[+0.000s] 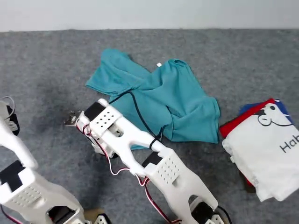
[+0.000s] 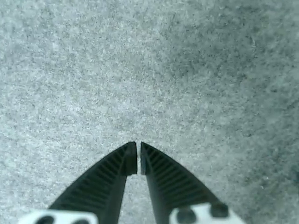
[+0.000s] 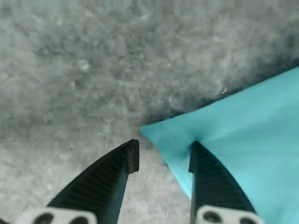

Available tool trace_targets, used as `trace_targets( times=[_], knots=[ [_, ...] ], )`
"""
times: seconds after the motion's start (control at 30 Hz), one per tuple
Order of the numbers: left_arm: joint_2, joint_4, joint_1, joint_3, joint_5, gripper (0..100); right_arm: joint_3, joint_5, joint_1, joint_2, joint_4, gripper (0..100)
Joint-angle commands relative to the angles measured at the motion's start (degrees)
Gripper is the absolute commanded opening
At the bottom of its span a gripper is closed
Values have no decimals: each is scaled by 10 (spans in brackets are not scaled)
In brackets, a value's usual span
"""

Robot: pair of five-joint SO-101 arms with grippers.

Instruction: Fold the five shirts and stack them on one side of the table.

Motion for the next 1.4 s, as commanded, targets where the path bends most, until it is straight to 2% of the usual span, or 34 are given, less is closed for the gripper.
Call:
trace_targets(
  times=[0.0,0.13,0.43,0.73,0.87,0.97,1.1,1.23,1.37],
  knots=[
    [-32,10,4,-2,3,23,-3,4,0,9,-40,111],
    [-31,10,4,-2,3,23,-3,40,18,12,-58,6],
    [-28,10,4,-2,3,23,-4,48,11,-117,-73,10],
    [-31,10,1,-2,3,23,-4,48,-64,-308,-219,10],
    [-31,10,1,-2,3,23,-9,49,-63,-383,-265,10],
    [-31,10,3,-2,3,23,-62,49,-19,-405,-269,10],
    [-31,10,4,-2,3,23,-188,49,74,-386,-247,10],
    [-31,10,4,-2,3,23,-260,36,214,-352,-214,10],
    [-27,10,9,-1,3,23,-266,-5,370,-314,-192,10]
  ],
)
